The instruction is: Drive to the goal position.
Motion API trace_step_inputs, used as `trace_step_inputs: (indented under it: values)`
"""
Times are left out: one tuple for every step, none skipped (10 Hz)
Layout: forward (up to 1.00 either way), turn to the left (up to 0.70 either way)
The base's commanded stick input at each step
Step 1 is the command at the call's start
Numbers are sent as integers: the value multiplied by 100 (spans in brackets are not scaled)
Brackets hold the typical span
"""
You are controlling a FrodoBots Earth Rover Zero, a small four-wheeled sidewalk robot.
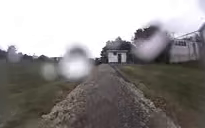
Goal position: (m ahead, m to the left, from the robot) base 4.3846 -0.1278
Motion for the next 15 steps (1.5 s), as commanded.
trace_step_inputs:
  values:
    - [85, 0]
    - [85, 0]
    - [85, 0]
    - [85, 0]
    - [85, 0]
    - [85, 0]
    - [85, 0]
    - [85, 0]
    - [85, 0]
    - [85, 0]
    - [85, 0]
    - [85, 0]
    - [85, 0]
    - [85, 0]
    - [85, 0]
